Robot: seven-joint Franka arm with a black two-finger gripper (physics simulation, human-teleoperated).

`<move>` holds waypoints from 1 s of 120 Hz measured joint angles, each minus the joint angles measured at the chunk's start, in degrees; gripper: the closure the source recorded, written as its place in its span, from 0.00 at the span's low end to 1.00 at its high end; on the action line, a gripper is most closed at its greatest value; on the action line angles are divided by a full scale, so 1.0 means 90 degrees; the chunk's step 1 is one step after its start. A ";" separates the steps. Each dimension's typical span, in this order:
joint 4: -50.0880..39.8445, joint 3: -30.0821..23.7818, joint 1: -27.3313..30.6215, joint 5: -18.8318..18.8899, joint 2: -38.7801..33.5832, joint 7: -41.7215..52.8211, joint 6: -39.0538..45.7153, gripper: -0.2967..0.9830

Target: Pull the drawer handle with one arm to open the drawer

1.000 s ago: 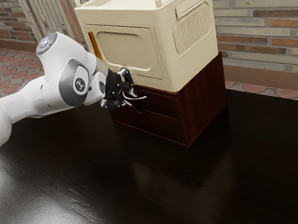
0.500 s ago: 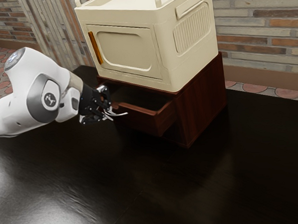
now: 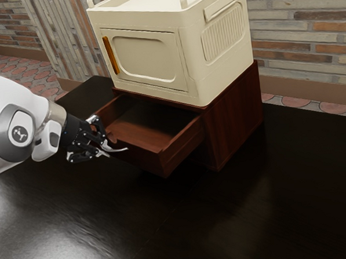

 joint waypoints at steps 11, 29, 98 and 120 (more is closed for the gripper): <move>-0.0217 0.0251 -0.0244 0.0136 -0.0283 0.0043 -0.0009 0.80; -0.0379 0.0495 -0.0485 0.0365 -0.0543 0.0096 -0.0033 0.80; -0.0365 0.0621 -0.0502 0.0561 -0.1160 0.0130 -0.0514 0.64; 0.0238 0.0594 -0.0472 0.0752 -0.1165 0.0106 -0.1044 0.59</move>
